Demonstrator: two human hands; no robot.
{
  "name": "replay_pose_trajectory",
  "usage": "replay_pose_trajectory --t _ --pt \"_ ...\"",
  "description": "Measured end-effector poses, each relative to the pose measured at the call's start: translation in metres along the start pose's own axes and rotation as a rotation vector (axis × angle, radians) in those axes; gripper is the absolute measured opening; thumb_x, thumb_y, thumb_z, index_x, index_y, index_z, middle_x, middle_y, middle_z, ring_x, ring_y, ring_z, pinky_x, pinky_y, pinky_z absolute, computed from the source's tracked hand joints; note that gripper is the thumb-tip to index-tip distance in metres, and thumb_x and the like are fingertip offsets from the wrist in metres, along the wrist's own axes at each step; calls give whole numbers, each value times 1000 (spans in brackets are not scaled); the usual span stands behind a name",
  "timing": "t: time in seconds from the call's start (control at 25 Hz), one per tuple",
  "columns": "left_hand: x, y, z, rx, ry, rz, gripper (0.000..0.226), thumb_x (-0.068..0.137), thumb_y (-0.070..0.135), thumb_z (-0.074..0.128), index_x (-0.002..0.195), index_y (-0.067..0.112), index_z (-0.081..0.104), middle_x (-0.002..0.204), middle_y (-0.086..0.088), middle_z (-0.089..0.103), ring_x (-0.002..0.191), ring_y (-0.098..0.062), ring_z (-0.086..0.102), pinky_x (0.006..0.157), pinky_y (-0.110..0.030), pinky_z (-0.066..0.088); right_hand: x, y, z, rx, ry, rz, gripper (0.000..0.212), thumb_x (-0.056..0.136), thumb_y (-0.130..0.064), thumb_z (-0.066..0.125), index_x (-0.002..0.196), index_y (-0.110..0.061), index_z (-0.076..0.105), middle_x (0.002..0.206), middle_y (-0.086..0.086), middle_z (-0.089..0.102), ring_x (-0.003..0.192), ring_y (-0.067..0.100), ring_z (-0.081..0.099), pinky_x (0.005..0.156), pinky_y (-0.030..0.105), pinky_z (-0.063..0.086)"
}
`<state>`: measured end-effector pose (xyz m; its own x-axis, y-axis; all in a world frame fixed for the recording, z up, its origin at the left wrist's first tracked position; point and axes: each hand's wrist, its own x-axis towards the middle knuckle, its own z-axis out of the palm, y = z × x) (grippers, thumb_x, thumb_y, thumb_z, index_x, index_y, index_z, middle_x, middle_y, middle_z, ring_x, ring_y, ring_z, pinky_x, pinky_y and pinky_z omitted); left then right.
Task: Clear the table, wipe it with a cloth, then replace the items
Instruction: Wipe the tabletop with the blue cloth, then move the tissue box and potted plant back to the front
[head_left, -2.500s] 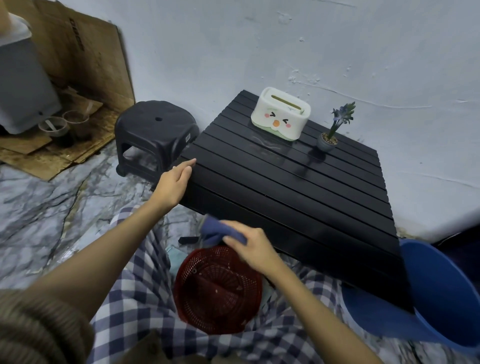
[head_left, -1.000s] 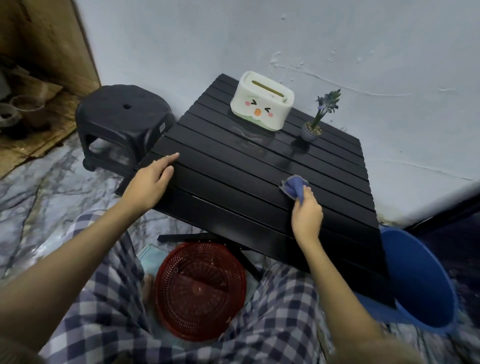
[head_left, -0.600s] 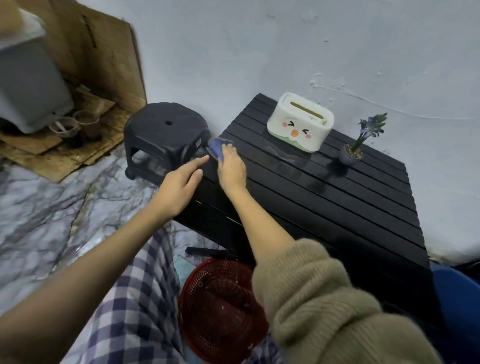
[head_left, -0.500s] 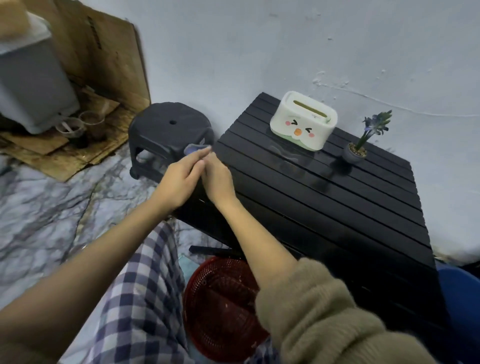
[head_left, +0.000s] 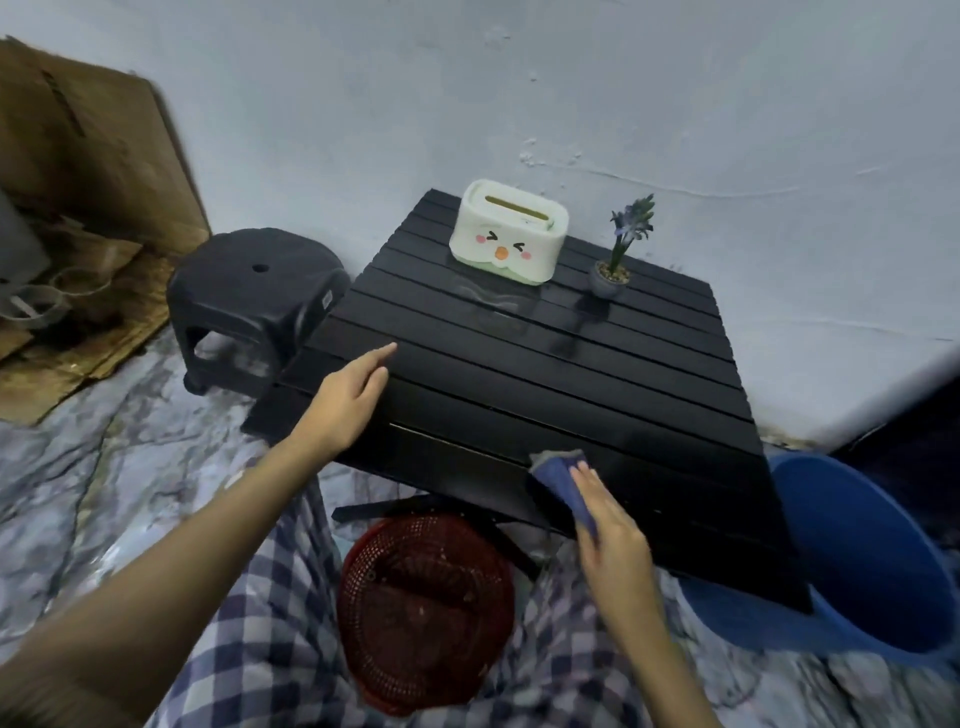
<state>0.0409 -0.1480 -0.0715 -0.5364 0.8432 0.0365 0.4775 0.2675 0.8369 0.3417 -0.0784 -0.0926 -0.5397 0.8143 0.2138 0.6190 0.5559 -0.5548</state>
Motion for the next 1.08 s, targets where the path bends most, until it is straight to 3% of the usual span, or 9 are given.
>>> replay_pose_trajectory --t 0.12,0.2,0.32,0.4,0.56,0.72,0.88,0.96,1.08 --pt "1 -1 14 25 -57 -5 40 95 21 36 135 21 41 143 -12 45 135 -27 38 112 -35 29 -13 52 -50 -71 165 333 45 90 -1 50 134 -5 43 140 15 46 125 35 48 103 32 39" --pt "2 -3 19 45 -76 -16 40 95 22 36 135 24 40 144 -15 43 137 -30 33 115 -42 26 -10 77 -74 -144 274 527 41 92 -7 46 133 -5 44 132 25 52 115 45 53 92 48 46" --pt "0 -2 17 33 -67 11 40 95 21 36 135 23 40 145 -14 42 138 -27 32 116 -42 25 8 93 -89 -192 380 682 35 91 -5 46 126 1 49 117 37 58 100 55 56 81 55 48" --pt "3 -1 15 -4 -57 24 41 95 21 37 135 24 40 146 -12 42 138 -21 33 116 -37 26 18 92 -88 -223 369 726 35 89 -2 49 124 5 48 115 38 57 99 56 55 82 56 46" --pt "32 13 13 -42 -27 45 41 94 17 39 135 24 41 147 -12 40 139 -21 30 117 -35 23 54 67 -86 -357 338 563 49 89 -15 53 134 0 38 142 23 41 132 39 37 111 55 21" --pt "109 35 14 -8 23 76 42 94 16 39 136 22 41 146 -13 40 139 -22 31 110 -26 23 154 16 -60 41 118 309 45 93 -25 48 136 -15 40 145 12 42 134 27 38 112 39 29" --pt "191 41 17 144 5 175 45 94 20 37 139 26 32 149 -12 36 142 -29 25 115 -46 25 266 2 -19 -74 41 143 48 96 -27 41 141 -13 30 150 9 34 139 23 30 113 39 28" --pt "232 37 19 210 10 178 49 94 21 37 141 22 26 150 -10 34 142 -29 24 115 -47 25 311 6 -2 -137 -19 112 53 95 -24 42 143 -11 23 152 11 28 140 24 27 112 39 27" --pt "280 26 27 247 -20 104 61 91 24 45 144 12 18 153 -12 27 141 -29 25 116 -44 23 353 16 20 9 -90 195 64 93 -24 46 145 -12 12 155 13 21 141 27 24 113 41 27"
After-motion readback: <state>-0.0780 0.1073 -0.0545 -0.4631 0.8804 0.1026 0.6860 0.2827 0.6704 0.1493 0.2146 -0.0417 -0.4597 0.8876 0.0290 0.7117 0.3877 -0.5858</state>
